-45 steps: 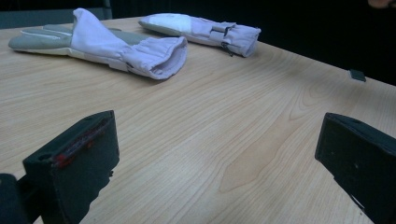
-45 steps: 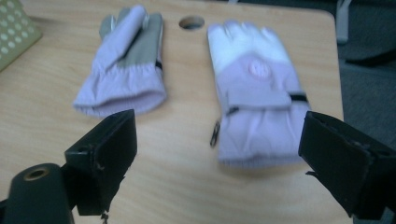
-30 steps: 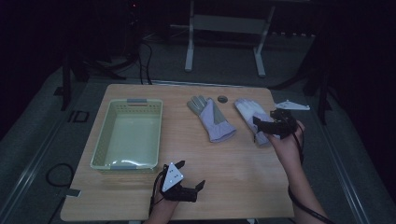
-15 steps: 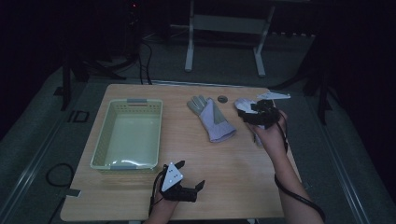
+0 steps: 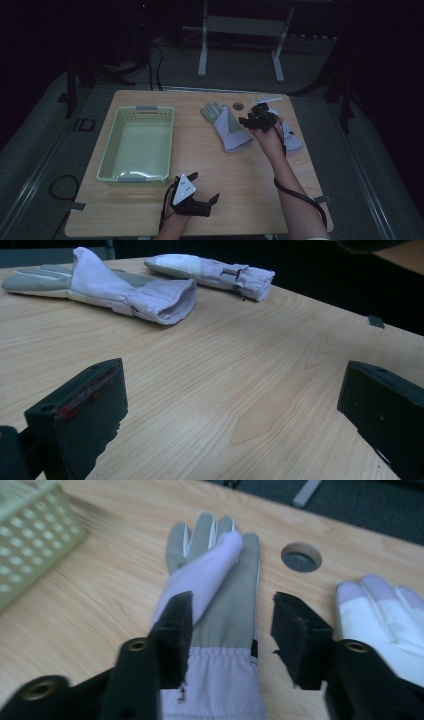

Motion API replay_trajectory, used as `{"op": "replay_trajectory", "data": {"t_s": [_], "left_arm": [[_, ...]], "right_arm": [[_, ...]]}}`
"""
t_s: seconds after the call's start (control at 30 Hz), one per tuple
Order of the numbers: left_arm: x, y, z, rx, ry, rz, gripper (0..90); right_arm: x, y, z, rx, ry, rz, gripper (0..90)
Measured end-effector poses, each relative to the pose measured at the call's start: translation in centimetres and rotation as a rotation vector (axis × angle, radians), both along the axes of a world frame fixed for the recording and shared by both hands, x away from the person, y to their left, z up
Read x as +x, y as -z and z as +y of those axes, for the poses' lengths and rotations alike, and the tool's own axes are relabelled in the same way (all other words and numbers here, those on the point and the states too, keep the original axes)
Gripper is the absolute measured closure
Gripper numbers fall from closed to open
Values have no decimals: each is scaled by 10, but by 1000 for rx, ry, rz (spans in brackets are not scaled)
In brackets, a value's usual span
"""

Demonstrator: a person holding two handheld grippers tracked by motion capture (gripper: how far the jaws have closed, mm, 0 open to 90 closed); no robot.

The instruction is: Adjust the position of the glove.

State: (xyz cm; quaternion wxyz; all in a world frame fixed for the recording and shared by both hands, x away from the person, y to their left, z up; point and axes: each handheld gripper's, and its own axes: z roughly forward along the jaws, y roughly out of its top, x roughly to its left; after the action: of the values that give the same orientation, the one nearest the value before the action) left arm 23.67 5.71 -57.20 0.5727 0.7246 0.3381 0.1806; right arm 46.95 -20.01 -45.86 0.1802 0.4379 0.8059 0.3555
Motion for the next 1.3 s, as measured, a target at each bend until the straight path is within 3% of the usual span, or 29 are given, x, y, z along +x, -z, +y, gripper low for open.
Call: {"op": "replay_trajectory", "data": {"t_s": [0.33, 0.6, 0.77, 0.93, 1.1, 1.27, 1.3], "left_arm": [[-1, 0, 0, 8, 3, -4, 0], [0, 0, 0, 2, 3, 1, 0], [0, 0, 0, 6, 4, -1, 0], [-1, 0, 0, 7, 5, -3, 0], [0, 0, 0, 3, 4, 1, 0], [0, 0, 0, 6, 5, -1, 0], [0, 0, 0, 7, 5, -2, 0]], "right_arm": [[26, 38, 17, -37, -14, 93, 528], [41, 70, 30, -117, -33, 177, 496], [38, 75, 37, -196, -58, 145, 550], [40, 76, 36, -188, -52, 156, 717], [38, 76, 38, -187, -34, 143, 827], [34, 73, 37, -144, 4, 139, 875], [30, 69, 36, -111, 24, 123, 877]]}}
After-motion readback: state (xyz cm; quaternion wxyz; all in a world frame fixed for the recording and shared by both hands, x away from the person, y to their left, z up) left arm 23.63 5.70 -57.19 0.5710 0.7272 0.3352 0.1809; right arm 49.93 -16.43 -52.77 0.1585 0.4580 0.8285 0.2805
